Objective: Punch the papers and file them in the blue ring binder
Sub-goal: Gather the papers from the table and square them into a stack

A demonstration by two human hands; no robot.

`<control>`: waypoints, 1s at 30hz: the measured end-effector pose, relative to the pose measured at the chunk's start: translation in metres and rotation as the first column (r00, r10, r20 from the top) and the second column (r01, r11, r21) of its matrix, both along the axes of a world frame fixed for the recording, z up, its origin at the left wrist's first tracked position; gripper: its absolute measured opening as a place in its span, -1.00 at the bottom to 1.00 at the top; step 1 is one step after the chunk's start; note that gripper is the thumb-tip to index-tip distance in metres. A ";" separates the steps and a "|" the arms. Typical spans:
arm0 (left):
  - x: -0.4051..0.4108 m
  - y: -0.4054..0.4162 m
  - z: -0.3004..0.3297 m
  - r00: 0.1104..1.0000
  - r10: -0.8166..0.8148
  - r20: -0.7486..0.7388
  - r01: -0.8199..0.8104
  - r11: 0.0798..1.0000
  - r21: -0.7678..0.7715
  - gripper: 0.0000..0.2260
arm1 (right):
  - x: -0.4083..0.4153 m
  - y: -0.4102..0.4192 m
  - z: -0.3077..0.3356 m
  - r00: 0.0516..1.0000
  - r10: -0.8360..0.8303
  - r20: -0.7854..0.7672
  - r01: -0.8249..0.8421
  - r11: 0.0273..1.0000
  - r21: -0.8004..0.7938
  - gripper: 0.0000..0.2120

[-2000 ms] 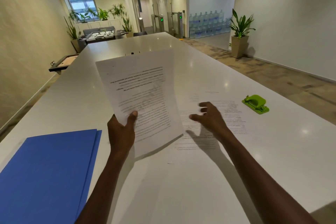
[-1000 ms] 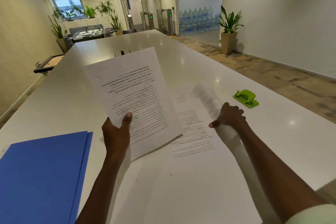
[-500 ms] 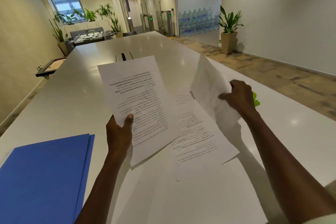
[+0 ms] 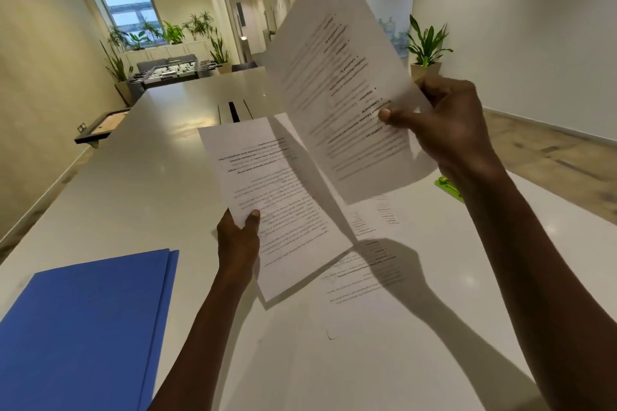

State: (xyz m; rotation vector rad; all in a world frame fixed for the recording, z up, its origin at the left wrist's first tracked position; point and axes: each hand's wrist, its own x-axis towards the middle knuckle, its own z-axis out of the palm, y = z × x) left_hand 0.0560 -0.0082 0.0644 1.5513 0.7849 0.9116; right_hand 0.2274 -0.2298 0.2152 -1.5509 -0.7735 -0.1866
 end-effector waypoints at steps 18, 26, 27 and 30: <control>0.001 -0.003 0.027 0.945 -0.177 0.275 0.270 0.896 -0.353 -0.45 | -0.013 0.054 -0.104 0.896 0.136 -0.423 -0.166 0.986 -0.033 -0.54; -0.010 -0.012 0.031 0.967 0.031 0.253 -0.064 0.991 0.121 -0.77 | -0.029 0.077 -0.111 0.945 0.197 -0.259 -0.221 0.973 -0.064 -0.70; -0.013 -0.012 0.028 0.969 0.039 0.245 -0.070 0.990 0.120 -0.75 | -0.029 0.079 -0.117 0.940 0.212 -0.268 -0.238 0.969 -0.068 -0.70; -0.021 -0.013 0.010 0.976 0.023 0.216 -0.040 0.996 0.074 -0.76 | -0.035 0.083 -0.147 0.899 0.286 -0.333 -0.331 0.939 -0.089 -0.62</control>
